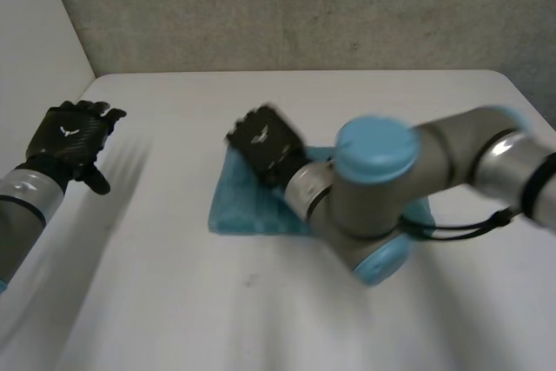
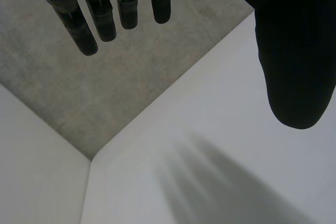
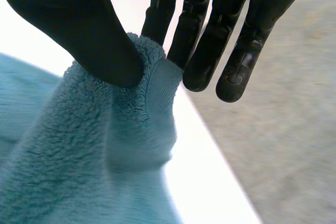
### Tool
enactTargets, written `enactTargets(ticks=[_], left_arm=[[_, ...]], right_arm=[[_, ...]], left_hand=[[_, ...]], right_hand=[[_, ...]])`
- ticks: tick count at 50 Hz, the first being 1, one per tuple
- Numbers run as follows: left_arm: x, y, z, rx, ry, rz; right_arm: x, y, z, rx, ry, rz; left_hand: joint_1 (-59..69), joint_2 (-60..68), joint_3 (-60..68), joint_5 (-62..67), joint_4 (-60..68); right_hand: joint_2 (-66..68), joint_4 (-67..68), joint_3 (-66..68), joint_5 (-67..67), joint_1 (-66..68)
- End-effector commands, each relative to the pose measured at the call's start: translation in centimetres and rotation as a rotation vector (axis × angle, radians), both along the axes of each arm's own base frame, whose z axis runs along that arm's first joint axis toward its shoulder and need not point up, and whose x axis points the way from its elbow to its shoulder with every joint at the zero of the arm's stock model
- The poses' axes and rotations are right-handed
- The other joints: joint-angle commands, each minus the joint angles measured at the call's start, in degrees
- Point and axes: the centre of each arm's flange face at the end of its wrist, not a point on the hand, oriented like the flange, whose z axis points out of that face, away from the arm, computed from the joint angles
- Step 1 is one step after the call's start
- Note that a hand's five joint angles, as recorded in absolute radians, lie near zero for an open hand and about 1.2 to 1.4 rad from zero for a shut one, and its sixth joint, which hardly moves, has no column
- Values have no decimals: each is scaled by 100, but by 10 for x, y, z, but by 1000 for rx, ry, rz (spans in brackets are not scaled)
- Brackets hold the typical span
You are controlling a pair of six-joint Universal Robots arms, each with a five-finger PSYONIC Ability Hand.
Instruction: Fold the laundry
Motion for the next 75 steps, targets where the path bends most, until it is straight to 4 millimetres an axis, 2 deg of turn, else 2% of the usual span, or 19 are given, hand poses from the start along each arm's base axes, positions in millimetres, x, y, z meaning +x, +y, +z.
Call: enactTargets(ticks=[1,5,13,16,21,27,35,39,45,50,51,53,55,59,65,66,67,73,75], left_arm=[[-16,5,4,-16,0,-50],[-40,9,13,-60,4,-121],[-103,23,25,-106,37,-295],[-116,26,24,-100,60,-323],[-156,33,10,-25,141,-378],[-169,21,-15,74,140,-345],[-166,15,-43,155,104,-271],[-156,22,-52,203,80,-225],[-137,46,-36,237,63,-178],[-119,66,-2,182,92,-164],[-116,67,3,173,96,-157],[-109,67,11,151,107,-137],[-95,65,22,122,126,-82],[-85,61,32,92,136,-30],[-75,49,38,66,149,17],[-78,45,45,41,163,7],[-80,44,46,36,167,4],[-101,29,50,15,201,-37],[-124,30,49,25,227,-93]], right_arm=[[7,9,-23,33,31,-1],[-3,2,20,6,-47,-82],[-80,-35,47,156,-109,-320],[-136,-45,26,323,-82,-459],[-189,-53,-5,444,-45,-561],[-212,-58,-22,494,-50,-582],[-228,-71,-51,511,-55,-619],[-236,-85,-49,483,-71,-648],[-223,-103,-5,323,-113,-607],[-126,-68,45,212,-149,-327],[-99,-52,40,224,-135,-252],[-85,-43,34,231,-124,-210],[-43,-5,17,256,-88,-80],[-14,35,-12,291,-32,34],[-9,39,-46,316,32,20],[-12,29,-31,282,3,-47],[-15,26,-24,272,-9,-80],[-53,-17,35,288,-224,-272],[-69,-27,49,338,-306,-295]], left_hand=[[70,16,-46,-59,5],[70,16,-46,-59,5],[87,33,-29,-42,22],[104,49,-12,-25,39],[137,83,21,8,72],[171,117,55,42,106],[222,167,105,92,157],[238,184,122,109,173],[238,184,122,109,173],[222,167,105,92,157],[222,167,105,92,157],[205,151,89,76,140],[205,150,89,76,140],[205,150,89,76,140],[205,150,89,76,140],[205,150,89,76,140],[205,150,89,76,140],[238,184,122,109,173],[272,217,156,143,207]], right_hand=[[-2449,-2519,-2501,-2304,-1161],[-5756,-5826,-5808,-5611,-4468],[-5756,-5826,-5808,-5611,-4468],[-5756,-5826,-5808,-5611,-4468],[-5756,-5826,-5808,-5611,-4468],[-4738,-4808,-4790,-4593,-3451],[351,281,299,496,1639],[1244,1174,1192,1389,2532],[1244,1174,1192,1389,2532],[1244,1174,1192,1389,2532],[1244,1174,1192,1389,2532],[1244,1174,1192,1389,2532],[1244,1174,1192,1389,2532],[1244,1174,1192,1389,2532],[140,70,88,285,1428],[-5072,-5143,-5124,-4927,-3785],[-5756,-5826,-5808,-5611,-4468],[-5756,-5826,-5808,-5611,-4468],[-5756,-5826,-5808,-5611,-4468]])
